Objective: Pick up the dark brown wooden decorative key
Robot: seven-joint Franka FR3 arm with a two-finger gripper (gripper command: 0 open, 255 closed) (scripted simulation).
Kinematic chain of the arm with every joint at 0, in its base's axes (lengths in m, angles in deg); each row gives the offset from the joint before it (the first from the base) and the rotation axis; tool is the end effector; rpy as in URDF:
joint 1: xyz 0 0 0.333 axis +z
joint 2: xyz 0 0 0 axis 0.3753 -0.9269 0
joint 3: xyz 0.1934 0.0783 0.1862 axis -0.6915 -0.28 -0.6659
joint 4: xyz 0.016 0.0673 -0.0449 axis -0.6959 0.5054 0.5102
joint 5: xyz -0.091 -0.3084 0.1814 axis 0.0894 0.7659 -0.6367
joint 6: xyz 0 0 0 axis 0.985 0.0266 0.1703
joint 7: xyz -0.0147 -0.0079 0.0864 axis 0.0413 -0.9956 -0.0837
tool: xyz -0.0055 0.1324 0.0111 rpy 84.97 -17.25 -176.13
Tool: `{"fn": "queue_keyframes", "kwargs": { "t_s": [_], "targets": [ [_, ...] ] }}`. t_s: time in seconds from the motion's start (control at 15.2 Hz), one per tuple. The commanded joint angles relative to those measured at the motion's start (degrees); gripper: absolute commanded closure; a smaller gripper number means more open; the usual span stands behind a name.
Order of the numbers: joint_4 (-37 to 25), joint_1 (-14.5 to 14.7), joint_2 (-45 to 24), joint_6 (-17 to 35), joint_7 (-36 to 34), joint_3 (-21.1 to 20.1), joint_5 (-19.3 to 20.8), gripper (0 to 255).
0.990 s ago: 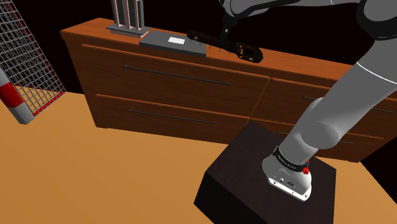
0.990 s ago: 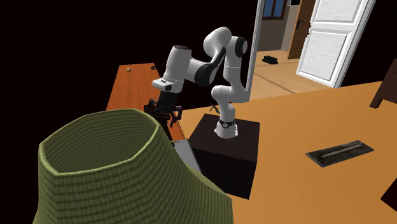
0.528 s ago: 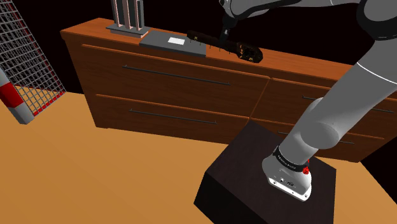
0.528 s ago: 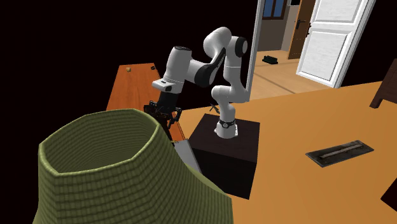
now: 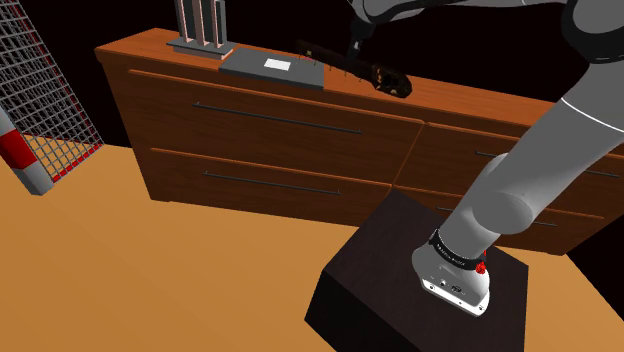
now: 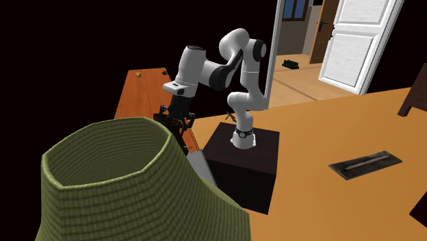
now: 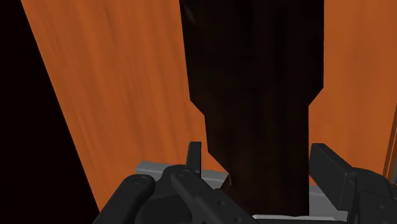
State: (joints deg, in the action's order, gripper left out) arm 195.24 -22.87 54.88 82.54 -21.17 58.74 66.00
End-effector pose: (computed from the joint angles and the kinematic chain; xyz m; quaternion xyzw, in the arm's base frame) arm 0.5214 -0.1691 0.4981 0.9467 0.2588 0.1172 0.1520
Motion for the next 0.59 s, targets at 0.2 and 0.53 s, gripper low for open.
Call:
{"fn": "queue_keyframes", "kwargs": {
  "t_s": [0.2,0.53],
  "targets": [
    [-3.68,0.11,0.34,-3.93,0.70,-0.10,-0.39,255],
    [-7.55,0.23,0.29,-7.73,1.34,-0.20,-0.80,255]
  ]
}}
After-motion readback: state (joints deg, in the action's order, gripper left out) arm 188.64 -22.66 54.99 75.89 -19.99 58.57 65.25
